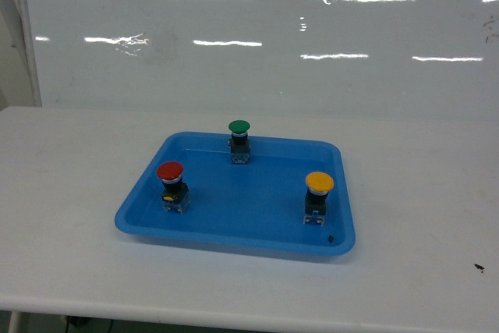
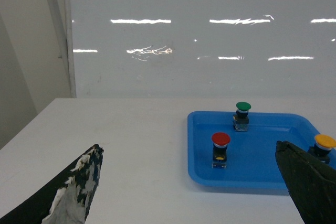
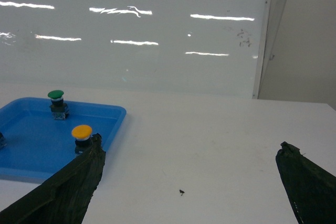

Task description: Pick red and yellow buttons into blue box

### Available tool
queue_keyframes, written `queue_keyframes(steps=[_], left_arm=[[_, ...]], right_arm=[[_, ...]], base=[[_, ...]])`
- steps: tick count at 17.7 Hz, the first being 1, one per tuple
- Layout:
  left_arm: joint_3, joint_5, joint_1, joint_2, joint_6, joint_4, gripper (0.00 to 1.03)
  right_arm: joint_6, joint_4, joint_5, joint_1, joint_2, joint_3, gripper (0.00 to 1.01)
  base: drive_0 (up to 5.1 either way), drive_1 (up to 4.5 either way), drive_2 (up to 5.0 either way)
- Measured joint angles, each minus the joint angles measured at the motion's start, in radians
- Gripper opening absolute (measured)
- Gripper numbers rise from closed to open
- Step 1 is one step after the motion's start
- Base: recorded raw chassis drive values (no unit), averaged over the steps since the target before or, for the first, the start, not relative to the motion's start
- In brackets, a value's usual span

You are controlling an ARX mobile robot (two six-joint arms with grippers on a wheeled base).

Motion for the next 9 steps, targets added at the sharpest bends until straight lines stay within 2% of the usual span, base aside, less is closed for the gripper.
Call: queue_keyframes(steps=[2, 3, 5, 9], left_arm=[[0.0, 0.0, 0.0, 0.0, 0.0, 0.0, 0.98], [0.0, 0.0, 0.0, 0.0, 0.0, 0.0, 0.98], [0.0, 0.0, 0.0, 0.0, 0.0, 0.0, 0.98], [0.0, 0.0, 0.0, 0.0, 0.0, 0.0, 0.98]], right_arm=[[0.0, 0.0, 0.0, 0.0, 0.0, 0.0, 0.98], [-0.001, 0.0, 0.0, 0.0, 0.0, 0.0, 0.89], [0.0, 0.0, 0.0, 0.0, 0.0, 0.0, 1.0], [0.0, 0.0, 0.0, 0.0, 0.0, 0.0, 0.98]], base=[[0.0, 0.0, 0.0], [0.0, 0.0, 0.0], [0.0, 0.0, 0.0], [0.0, 0.0, 0.0]])
